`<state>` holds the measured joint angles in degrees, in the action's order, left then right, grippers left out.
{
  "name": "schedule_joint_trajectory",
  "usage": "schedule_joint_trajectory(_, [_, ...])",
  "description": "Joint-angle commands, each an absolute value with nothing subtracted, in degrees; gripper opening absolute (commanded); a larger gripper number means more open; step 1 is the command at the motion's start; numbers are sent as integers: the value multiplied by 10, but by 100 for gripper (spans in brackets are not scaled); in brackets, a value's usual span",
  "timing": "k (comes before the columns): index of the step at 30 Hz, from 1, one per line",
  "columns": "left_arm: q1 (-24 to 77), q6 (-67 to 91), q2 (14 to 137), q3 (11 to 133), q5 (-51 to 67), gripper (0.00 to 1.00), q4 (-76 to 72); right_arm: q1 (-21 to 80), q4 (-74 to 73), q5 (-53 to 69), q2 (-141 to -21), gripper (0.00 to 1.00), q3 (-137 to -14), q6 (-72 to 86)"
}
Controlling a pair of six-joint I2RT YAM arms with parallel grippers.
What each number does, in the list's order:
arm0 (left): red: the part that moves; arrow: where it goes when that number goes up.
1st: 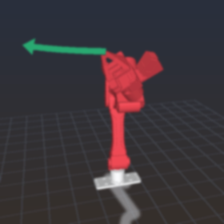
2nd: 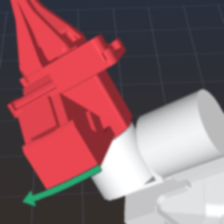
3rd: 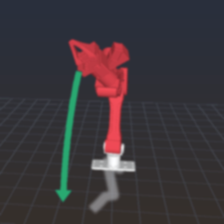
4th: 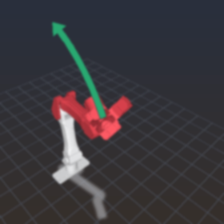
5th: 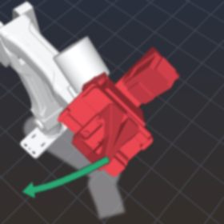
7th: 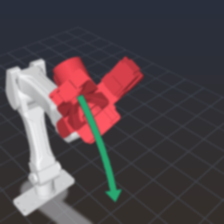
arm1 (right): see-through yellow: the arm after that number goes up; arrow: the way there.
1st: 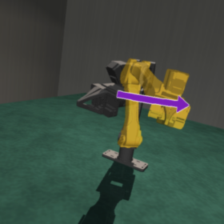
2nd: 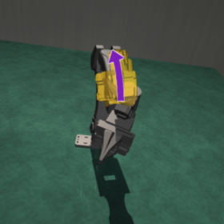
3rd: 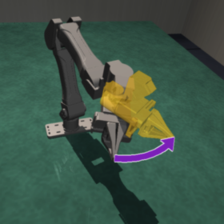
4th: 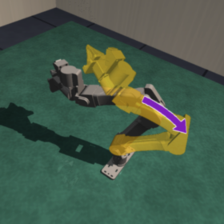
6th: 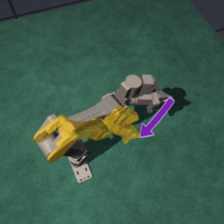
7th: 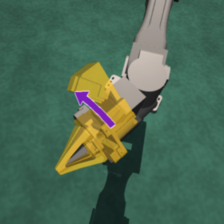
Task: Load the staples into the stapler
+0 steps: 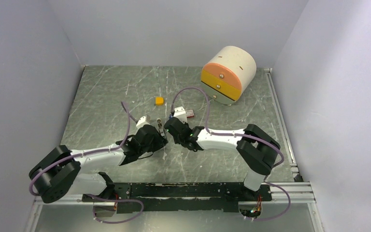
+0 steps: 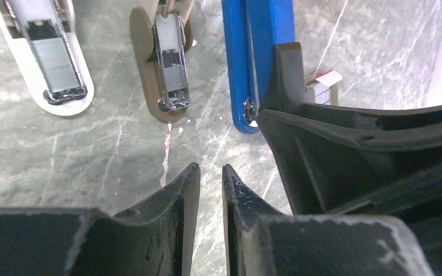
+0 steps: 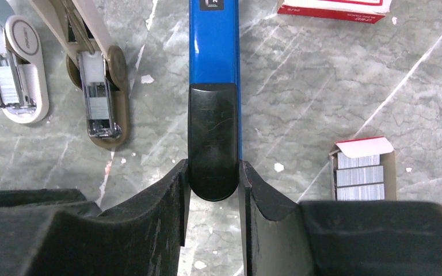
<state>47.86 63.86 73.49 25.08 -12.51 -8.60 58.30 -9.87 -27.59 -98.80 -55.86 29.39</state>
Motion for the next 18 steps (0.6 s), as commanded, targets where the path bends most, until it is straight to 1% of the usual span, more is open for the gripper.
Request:
schedule_joint_trajectory(1, [481,630,696,252,-177,27,-43,585,-161,-243,-1049,21,-544,321])
schedule_joint_trajectory(6, [481,627,668,255,-195,28,-19,585,-174,-234,-1061,22,-558,325])
schedule_joint_trajectory(9, [481,627,657,252,-202,28,-9,585,-193,-242,-1043,23,-577,325])
schedule_joint_trajectory(13, [482,628,650,248,-209,29,-4,584,-223,-265,-1006,28,-612,318])
schedule_joint_trajectory(18, [481,627,653,249,-209,29,-1,581,-253,-272,-992,30,-644,299])
